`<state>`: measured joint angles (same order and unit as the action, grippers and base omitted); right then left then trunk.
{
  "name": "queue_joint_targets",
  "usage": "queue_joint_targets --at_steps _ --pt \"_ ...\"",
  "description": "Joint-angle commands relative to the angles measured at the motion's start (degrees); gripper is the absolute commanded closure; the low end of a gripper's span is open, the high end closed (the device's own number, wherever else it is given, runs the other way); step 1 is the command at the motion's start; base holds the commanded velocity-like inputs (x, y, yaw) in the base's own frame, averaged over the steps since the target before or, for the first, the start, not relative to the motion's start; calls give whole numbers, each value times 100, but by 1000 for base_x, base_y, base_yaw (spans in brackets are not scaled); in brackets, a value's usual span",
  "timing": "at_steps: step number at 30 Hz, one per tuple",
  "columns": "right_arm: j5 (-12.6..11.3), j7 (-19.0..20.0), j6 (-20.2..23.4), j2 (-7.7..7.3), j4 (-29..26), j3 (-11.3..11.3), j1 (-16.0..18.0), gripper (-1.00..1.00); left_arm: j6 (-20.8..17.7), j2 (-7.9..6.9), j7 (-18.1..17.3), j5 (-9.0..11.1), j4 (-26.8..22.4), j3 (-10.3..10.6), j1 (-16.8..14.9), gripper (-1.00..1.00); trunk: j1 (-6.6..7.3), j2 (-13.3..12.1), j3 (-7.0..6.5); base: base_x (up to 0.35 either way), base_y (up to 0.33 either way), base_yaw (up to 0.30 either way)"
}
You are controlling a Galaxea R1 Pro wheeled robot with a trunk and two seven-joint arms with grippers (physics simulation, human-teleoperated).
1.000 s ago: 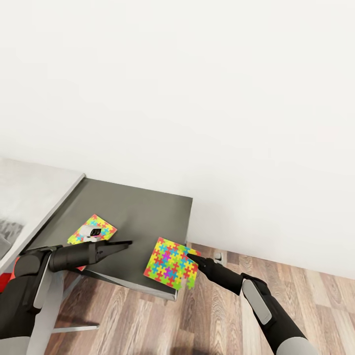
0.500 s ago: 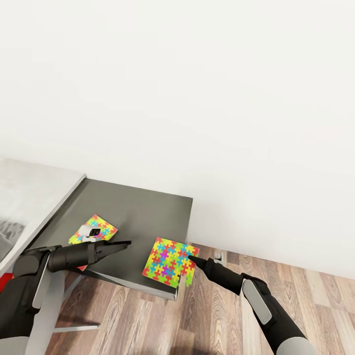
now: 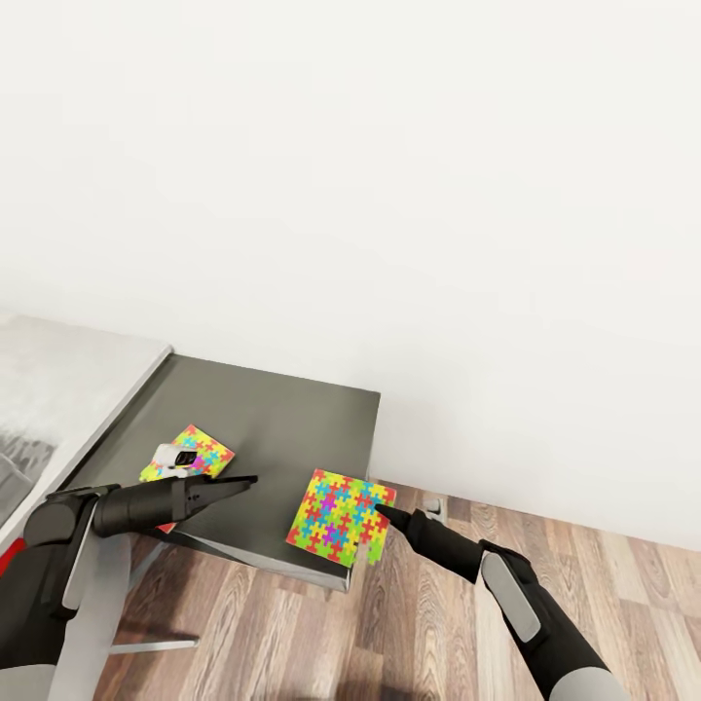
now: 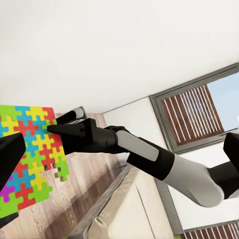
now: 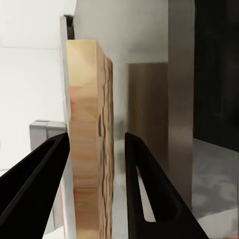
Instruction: Put all the toys in the child's room - the three board games (two on the bed and one on the table), the two jigsaw puzzles on the table, and the tennis ball on the table - inside the toy box on the table in the child's room.
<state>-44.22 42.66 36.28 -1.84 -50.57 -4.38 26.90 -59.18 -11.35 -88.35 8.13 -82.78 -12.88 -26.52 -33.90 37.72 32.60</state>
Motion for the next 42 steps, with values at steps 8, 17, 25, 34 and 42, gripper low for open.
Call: queue_joint_targets --at_steps 8,17,25,34,42 --pt "-52 -24 72 -33 -153 -10 -9 100 -67 -1 -24 -4 -9 1 -3 -100 175 -317 -139 0 0 0" --pt "-68 610 93 -69 -381 346 -100 100 -76 -15 -34 -4 -14 -16 -11 -100 372 -678 -294 0 0 19" --pt "-59 737 73 -76 -476 354 -111 100 -76 -101 -165 -12 -18 -15 -11 -100 548 -999 -415 0 0 211" --pt "-17 860 55 -158 -1015 350 -237 100 -76 -143 -165 -13 -19 -13 -21 -100 746 -1360 -604 0 0 253" --pt "-14 869 51 -230 -1194 352 -319 100 -76 -176 -165 -13 -19 -13 -21 -100 812 -1480 -721 0 0 174"
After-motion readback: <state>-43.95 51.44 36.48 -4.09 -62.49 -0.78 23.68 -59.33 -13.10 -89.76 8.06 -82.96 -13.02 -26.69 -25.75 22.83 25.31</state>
